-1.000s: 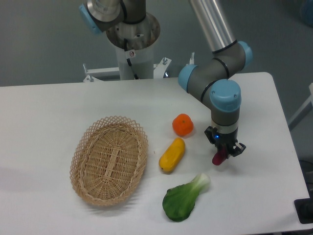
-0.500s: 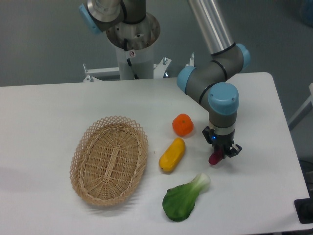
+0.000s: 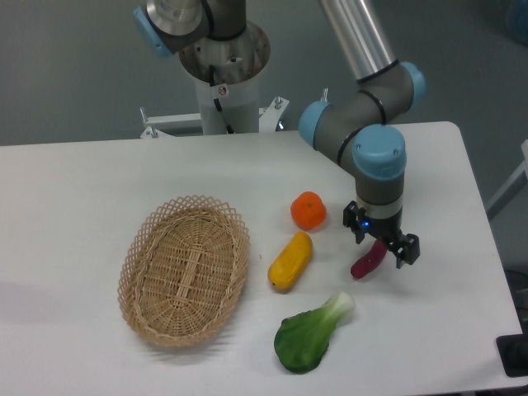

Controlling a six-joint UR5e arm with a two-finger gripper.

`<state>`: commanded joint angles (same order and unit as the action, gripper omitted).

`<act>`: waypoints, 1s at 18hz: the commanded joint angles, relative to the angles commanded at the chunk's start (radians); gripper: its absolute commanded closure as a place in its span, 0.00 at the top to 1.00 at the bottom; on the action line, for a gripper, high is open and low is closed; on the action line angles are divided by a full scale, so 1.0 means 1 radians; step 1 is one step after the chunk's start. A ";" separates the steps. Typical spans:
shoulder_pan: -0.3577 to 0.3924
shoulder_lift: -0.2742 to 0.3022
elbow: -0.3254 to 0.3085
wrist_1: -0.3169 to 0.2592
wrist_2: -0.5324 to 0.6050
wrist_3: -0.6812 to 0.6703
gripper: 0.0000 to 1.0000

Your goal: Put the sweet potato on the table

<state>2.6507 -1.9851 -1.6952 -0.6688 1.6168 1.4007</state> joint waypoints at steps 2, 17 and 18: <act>0.006 0.011 0.023 -0.003 -0.005 -0.005 1.00; 0.187 0.143 0.180 -0.330 -0.093 0.344 1.00; 0.204 0.150 0.180 -0.345 -0.115 0.386 1.00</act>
<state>2.8546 -1.8347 -1.5156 -1.0138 1.5020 1.7867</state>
